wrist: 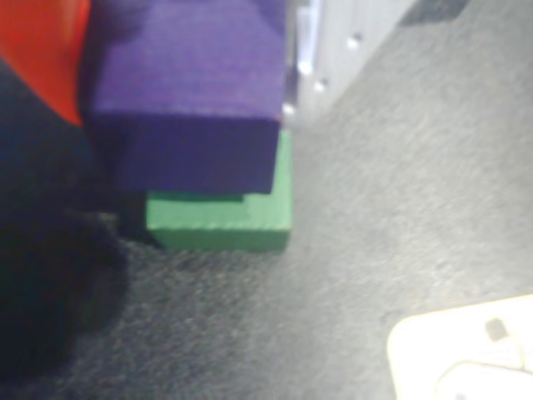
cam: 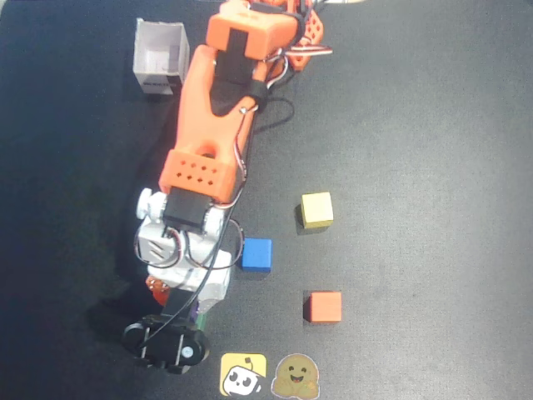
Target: Put the purple cube on top of the green cube.
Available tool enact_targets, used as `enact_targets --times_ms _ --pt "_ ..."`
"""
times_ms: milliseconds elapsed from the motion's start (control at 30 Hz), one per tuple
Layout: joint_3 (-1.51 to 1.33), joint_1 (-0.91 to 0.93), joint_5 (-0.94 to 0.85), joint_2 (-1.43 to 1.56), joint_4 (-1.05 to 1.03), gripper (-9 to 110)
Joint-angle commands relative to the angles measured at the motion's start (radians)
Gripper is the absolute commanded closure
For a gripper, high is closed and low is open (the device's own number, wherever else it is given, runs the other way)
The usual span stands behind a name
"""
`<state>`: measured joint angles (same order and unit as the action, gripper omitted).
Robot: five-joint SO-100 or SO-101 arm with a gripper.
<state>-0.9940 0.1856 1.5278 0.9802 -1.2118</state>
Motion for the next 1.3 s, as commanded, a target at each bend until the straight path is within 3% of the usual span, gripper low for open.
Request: enact_targets --times_ms 0,1267 --pt "0.06 0.005 0.005 0.003 0.002 91" --pt "0.064 -0.017 0.015 -0.069 0.023 85"
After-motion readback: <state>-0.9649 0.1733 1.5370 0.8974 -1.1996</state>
